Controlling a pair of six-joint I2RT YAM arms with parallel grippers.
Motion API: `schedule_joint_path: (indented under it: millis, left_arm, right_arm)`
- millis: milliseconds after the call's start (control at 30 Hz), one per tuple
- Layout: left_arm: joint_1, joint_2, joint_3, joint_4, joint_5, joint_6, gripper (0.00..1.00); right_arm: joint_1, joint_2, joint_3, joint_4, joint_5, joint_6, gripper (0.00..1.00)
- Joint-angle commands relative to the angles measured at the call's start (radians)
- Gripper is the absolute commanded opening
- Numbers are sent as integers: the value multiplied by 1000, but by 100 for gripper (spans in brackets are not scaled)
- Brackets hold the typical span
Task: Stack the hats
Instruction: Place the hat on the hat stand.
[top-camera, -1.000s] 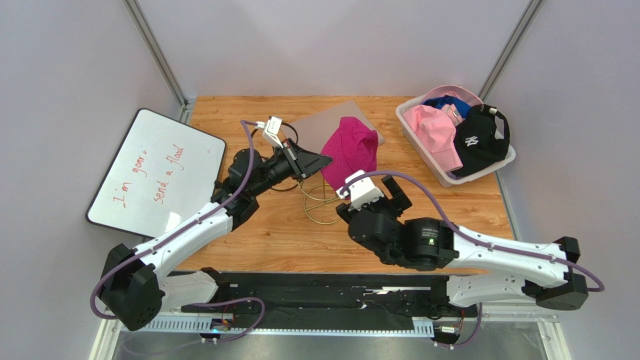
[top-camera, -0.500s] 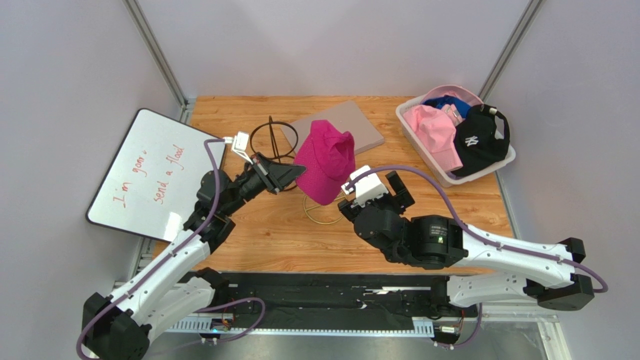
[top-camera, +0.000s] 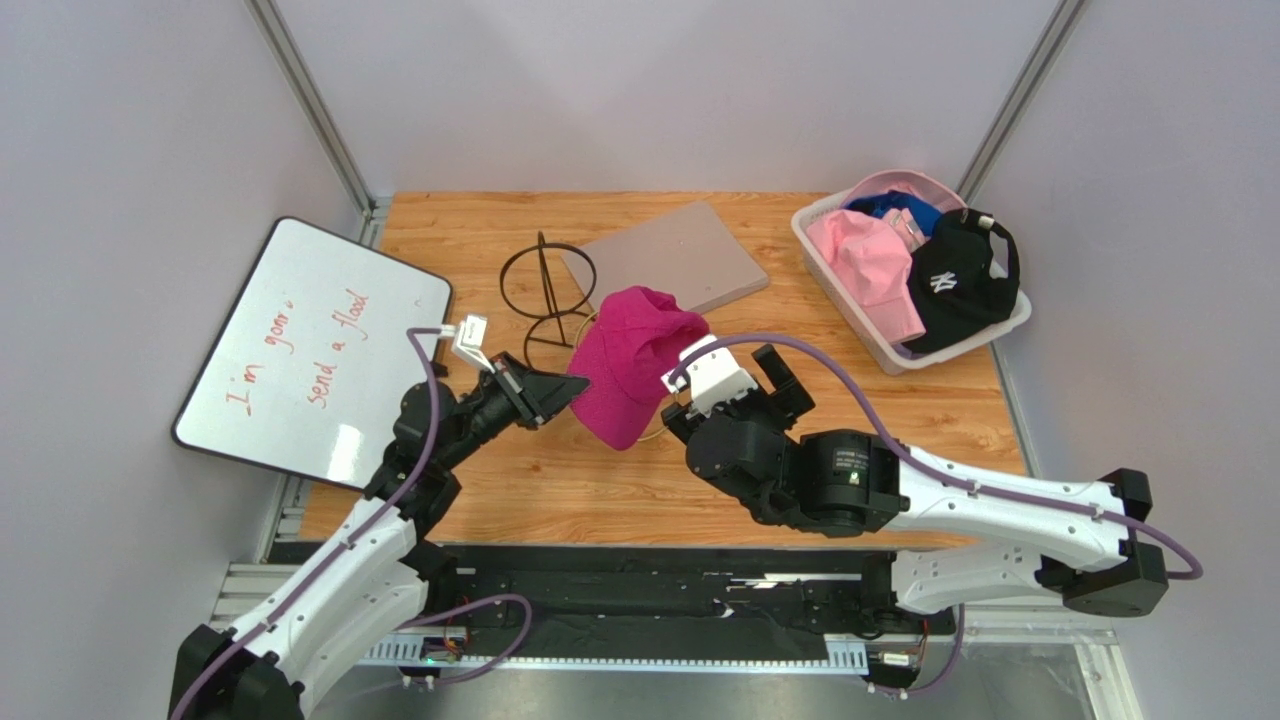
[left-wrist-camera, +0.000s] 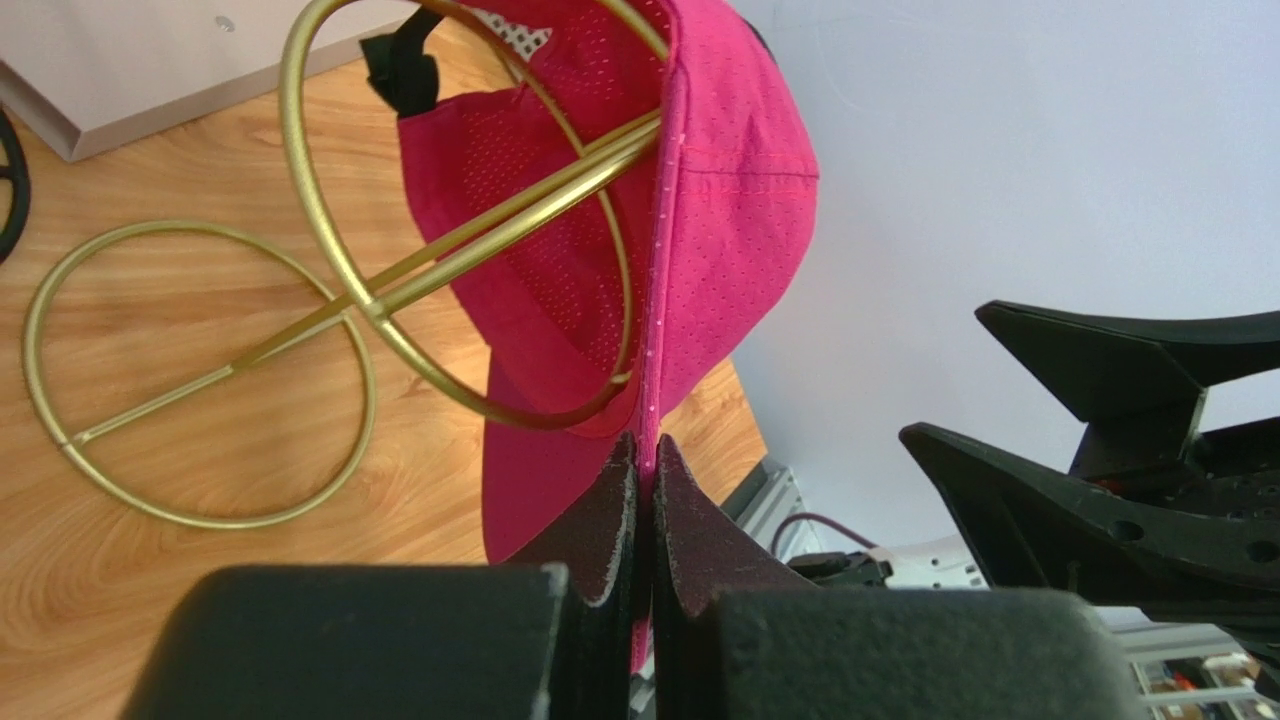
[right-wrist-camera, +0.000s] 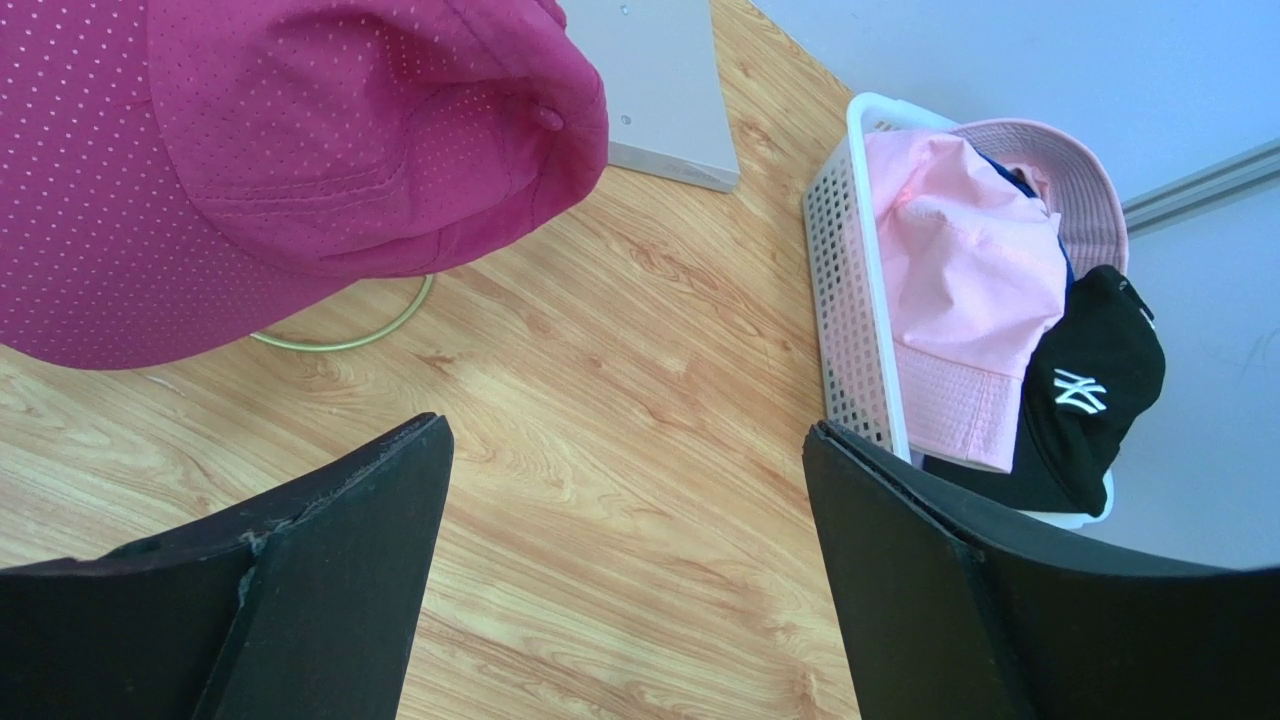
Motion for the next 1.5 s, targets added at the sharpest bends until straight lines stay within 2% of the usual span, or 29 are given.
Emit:
schedule_joint_path:
  millis: [0, 167, 267, 400, 500, 633, 700, 800, 1000, 1133, 1333, 1467]
  left_arm:
    - [14, -8, -27, 43, -11, 23, 0]
    - [14, -40, 37, 18, 61, 89, 0]
    - [14, -68, 69, 24, 65, 69, 0]
    - [15, -23, 123, 75, 89, 26, 0]
    - [18, 32, 151, 176, 127, -52, 0]
    - [21, 58, 186, 182, 177, -87, 0]
    - [35, 38, 197, 144, 178, -84, 0]
    - [75, -8, 212, 37, 177, -49, 0]
    - [199, -37, 165, 63, 275, -113, 0]
    - [218, -49, 159, 41, 304, -115, 0]
    - [287, -92, 99, -13, 316, -101, 0]
    - [337, -89, 33, 18, 325, -107, 0]
  right_arm:
    - [4, 18, 44, 35, 12, 7, 90]
    - [2, 19, 45, 41, 10, 10, 90]
    - [-2, 21, 59, 46, 6, 12, 90]
    - [-45, 21, 76, 61, -45, 10, 90]
    - [-84, 4, 61, 116, -120, -25, 90]
    - [-159, -51, 21, 242, -299, -76, 88]
    - [-243, -103, -4, 296, -447, -77, 83]
    - [-349, -134, -24, 354, -577, -77, 79]
    - [-469, -67, -4, 419, -706, -106, 74]
    - [-518, -18, 5, 480, -781, -151, 72]
    - [-545, 68, 47, 522, -842, -171, 71]
    - [-544, 94, 56, 528, -858, -168, 72]
